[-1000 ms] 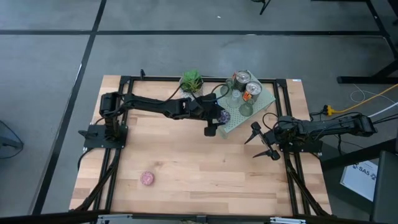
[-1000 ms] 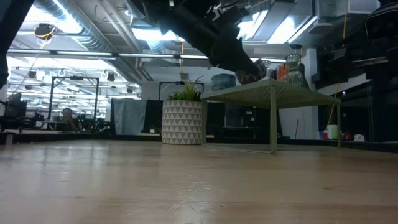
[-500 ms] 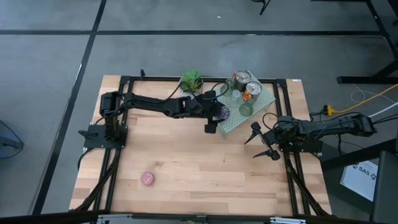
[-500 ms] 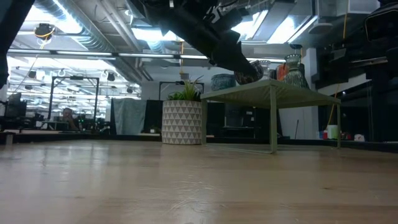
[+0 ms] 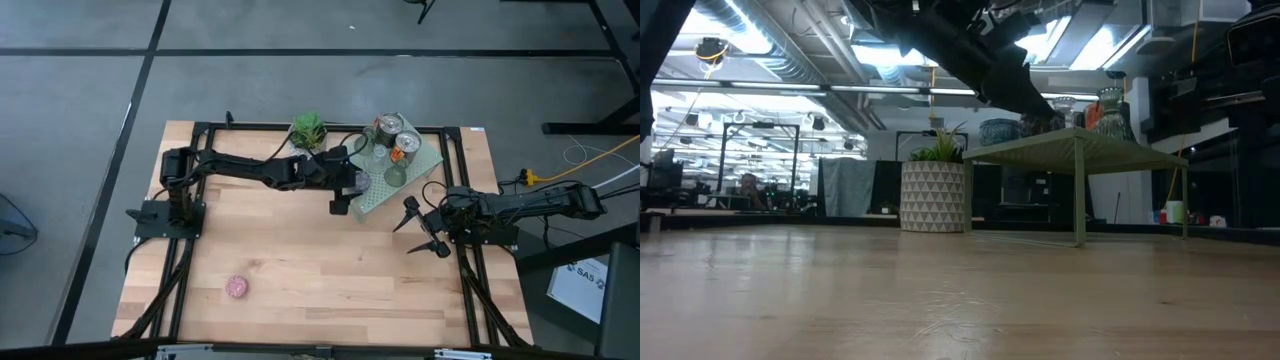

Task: Pick & Place candle stick holders
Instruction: Align the black and red scented candle with the other blue scented candle on the shelf, then adjust the blue scented candle on the shelf, then adjust the black and red scented candle on the shelf, then align the pink and red scented candle with the other black and red scented candle on the shelf

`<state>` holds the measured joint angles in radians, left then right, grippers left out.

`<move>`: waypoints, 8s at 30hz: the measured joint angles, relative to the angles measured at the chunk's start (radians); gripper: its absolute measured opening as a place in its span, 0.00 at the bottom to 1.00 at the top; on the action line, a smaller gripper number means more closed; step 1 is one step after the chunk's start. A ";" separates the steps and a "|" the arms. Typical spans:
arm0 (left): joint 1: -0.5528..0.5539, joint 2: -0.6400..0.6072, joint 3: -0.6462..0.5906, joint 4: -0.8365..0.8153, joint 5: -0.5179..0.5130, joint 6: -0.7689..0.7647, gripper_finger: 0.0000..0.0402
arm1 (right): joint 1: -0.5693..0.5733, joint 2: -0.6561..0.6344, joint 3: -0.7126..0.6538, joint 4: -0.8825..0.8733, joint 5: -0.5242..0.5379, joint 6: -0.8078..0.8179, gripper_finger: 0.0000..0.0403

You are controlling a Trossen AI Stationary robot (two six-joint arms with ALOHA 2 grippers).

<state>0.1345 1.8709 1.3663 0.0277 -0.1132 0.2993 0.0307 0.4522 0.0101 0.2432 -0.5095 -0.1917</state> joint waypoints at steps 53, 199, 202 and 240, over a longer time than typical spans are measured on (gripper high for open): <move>0.028 -0.104 -0.027 -0.343 -0.349 0.022 0.01 | 0.000 0.000 0.000 0.000 0.002 0.000 0.82; -0.895 -0.039 -0.277 -0.985 0.148 -1.691 0.84 | 0.000 0.000 0.000 -0.026 0.002 0.000 0.83; -0.873 -0.040 -0.306 -0.939 0.158 -1.621 0.84 | 0.000 0.000 0.000 -0.026 0.002 0.000 0.83; -0.641 -0.032 -0.272 -0.718 0.060 -1.164 0.72 | 0.000 0.000 0.000 -0.027 0.002 0.000 0.83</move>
<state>-0.5060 1.8389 1.0939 -0.6900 -0.0535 -0.8643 0.0305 0.4522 0.0097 0.2161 -0.5071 -0.1916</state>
